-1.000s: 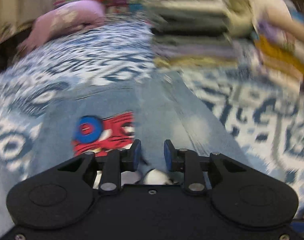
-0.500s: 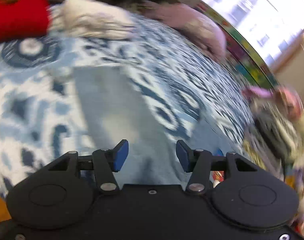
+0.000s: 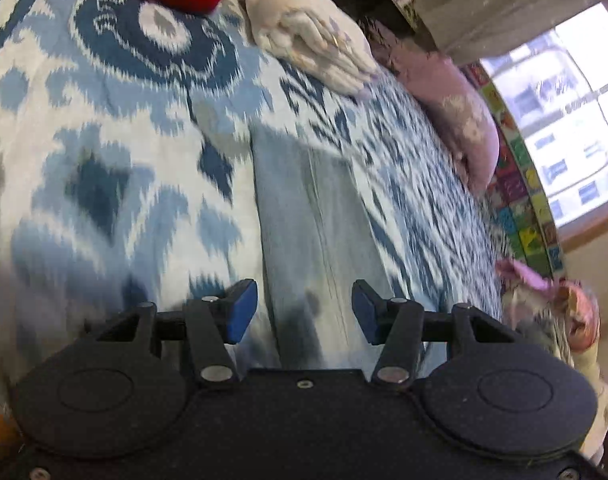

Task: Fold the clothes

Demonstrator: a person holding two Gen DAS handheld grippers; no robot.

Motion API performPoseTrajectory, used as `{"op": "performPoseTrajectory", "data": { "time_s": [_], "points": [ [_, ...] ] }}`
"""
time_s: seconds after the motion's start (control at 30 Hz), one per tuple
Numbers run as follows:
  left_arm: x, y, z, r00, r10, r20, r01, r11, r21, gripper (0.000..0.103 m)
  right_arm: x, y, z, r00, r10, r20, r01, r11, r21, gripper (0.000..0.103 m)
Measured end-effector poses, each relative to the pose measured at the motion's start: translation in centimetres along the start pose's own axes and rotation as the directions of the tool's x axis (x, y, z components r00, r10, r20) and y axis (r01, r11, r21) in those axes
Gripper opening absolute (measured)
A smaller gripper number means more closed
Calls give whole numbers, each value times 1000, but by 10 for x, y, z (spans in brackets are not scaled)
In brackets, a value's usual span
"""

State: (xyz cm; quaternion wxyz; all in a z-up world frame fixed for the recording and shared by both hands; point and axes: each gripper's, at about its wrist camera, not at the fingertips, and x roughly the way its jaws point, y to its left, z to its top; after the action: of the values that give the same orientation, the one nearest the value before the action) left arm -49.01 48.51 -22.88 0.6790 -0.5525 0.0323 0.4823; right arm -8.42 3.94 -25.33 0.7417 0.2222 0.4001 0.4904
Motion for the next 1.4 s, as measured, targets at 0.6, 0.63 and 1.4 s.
{"op": "performPoseTrajectory", "data": {
  "time_s": [0.6, 0.63, 1.4],
  "points": [
    [-14, -38, 11, 967, -251, 51, 240, 958, 158, 0, 21, 2, -4, 1000, 21, -22, -21, 1000, -22, 34],
    [-21, -53, 2, 962, -269, 49, 253, 944, 211, 0, 21, 3, -4, 999, 28, -21, -29, 999, -23, 34],
    [-7, -244, -290, 919, -272, -287, 392, 536, 747, 0, 17, -13, 8, 982, 186, 25, -188, 970, 154, 34]
  ]
}}
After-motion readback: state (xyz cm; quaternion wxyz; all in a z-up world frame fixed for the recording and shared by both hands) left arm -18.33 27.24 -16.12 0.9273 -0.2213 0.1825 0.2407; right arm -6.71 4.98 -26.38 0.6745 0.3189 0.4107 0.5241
